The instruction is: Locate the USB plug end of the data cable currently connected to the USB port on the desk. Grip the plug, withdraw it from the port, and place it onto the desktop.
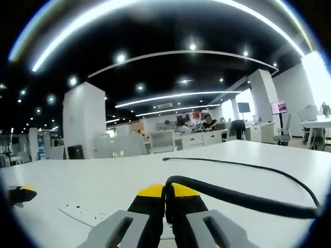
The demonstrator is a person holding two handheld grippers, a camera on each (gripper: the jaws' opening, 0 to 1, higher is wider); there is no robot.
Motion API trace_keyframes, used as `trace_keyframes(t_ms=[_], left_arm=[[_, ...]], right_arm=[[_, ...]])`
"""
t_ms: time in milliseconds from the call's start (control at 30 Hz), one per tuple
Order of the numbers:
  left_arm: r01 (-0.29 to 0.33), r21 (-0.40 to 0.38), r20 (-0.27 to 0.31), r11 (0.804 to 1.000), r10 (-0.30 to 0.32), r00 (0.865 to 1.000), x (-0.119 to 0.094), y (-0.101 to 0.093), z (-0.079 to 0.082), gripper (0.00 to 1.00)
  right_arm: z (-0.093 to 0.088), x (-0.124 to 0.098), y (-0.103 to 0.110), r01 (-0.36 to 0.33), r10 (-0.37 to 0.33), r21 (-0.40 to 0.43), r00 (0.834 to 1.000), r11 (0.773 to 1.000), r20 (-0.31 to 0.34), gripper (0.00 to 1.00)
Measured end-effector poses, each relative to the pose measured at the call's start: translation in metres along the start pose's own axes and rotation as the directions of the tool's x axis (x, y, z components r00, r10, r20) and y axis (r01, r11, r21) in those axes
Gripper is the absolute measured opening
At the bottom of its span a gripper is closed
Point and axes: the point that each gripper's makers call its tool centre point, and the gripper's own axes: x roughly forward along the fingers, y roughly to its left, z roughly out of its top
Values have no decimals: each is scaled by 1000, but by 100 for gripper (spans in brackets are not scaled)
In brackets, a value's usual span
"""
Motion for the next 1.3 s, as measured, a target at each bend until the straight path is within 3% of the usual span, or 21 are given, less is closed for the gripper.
trace_keyframes(t_ms=[67,333,633,933,1100,1200,1300], left_arm=[[0,1,-1,1000,0,1000,0,0,0,66],[0,2,0,1000,0,1000,0,0,0,66],[-1,2,-1,1000,1,1000,0,0,0,67],[-1,3,-1,1000,1,1000,0,0,1,67],[-1,3,-1,1000,1,1000,0,0,1,67],[-2,4,-2,1000,2,1000,0,0,0,67],[-2,4,-2,1000,2,1000,0,0,0,67]], right_arm=[[0,2,-3,-5,5,46,1000,999,8,6],[1,7,11,-8,6,-120,1000,993,-16,6],[2,2,-1,-4,4,1,1000,1000,-1,6],[1,2,13,-12,10,-129,1000,992,-21,6],[2,-1,-2,-3,3,1,1000,1000,0,6],[2,0,-2,-5,5,5,1000,1000,4,6],[3,5,4,-10,9,-65,1000,998,-8,6]])
